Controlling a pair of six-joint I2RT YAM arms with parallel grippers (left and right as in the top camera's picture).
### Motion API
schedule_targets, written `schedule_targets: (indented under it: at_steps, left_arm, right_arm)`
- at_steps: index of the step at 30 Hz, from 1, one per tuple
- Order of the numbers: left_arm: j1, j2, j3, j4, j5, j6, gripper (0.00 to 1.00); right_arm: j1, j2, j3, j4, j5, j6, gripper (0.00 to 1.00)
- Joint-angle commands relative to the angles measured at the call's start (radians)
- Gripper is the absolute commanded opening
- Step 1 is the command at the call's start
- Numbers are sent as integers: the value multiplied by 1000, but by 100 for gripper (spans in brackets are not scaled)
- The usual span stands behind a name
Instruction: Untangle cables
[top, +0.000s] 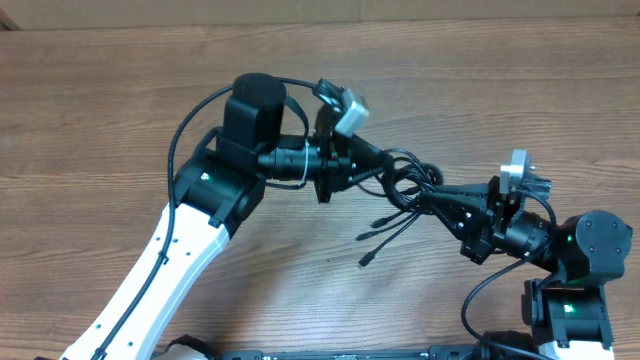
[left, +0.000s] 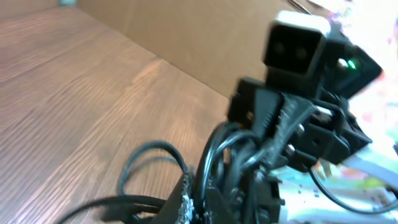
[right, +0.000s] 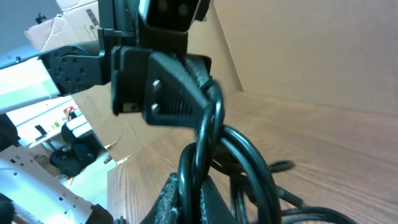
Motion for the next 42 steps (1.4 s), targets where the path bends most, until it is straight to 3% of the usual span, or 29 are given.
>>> schedule_targets:
  at_steps: [1,7,9,10,11,13,15,17,19,20,22,25,27,28,30,32,34,35,36,38,40,42]
  left_arm:
    - [37,1,12,36,-148,-146,4]
    - [37,1,12,49,-185,-192,4]
    - [37,1,12,48,-125,-136,6]
    - [37,1,12,43,-15,-28,20]
    - [36,1,12,11,175,154,37]
    - [36,1,12,-74,375,374,51]
    - [35,1,12,-143,379,437,61]
    - [34,1,12,-187,384,438,84]
    - [13,1,12,-199,415,438,99]
    - [-13,1,12,-200,411,441,100]
    - [-99,1,12,-199,250,521,100]
    - [-158,1,12,-198,6,520,99]
    - [-174,1,12,-196,-37,519,85]
    - [-174,1,12,-196,-37,519,62]
    - [-172,1,12,-196,-37,519,30]
    - [-172,1,12,-196,-37,519,5]
    - [-172,1,12,-196,-36,508,6]
    - [-172,1,12,-197,-33,507,14]
    - [-172,1,12,-198,-33,489,34]
    - [-172,1,12,-199,-33,460,44]
    - [-172,1,12,-199,-32,443,51]
    - [-172,1,12,-199,-32,428,51]
  right_arm:
    - [4,-11,16,-2,-43,-3,4]
    - [4,-11,16,-11,-43,-3,4]
    - [4,-11,16,-12,-43,-3,4]
    - [4,-11,16,-16,-43,-2,4]
    - [4,-11,16,-20,-43,5,4]
    - [4,-11,16,-23,-43,26,4]
    - [4,-11,16,-23,-43,37,4]
    - [4,-11,16,-23,-43,58,4]
    - [4,-11,16,-23,-51,63,4]
    - [4,-11,16,-26,-52,76,4]
    - [4,-11,16,-61,-55,76,4]
    - [4,-11,16,-117,-55,75,4]
    - [4,-11,16,-124,-55,72,4]
    - [4,-11,16,-124,-55,72,4]
    - [4,-10,16,-124,-54,72,4]
    - [4,-3,16,-124,-54,72,4]
    - [4,20,16,-125,-54,64,4]
    - [4,29,16,-129,-54,52,4]
    - [4,40,16,-132,-53,49,4]
    - [4,59,16,-131,-42,49,4]
    - [4,66,16,-131,-33,46,4]
    - [4,73,16,-132,-26,46,4]
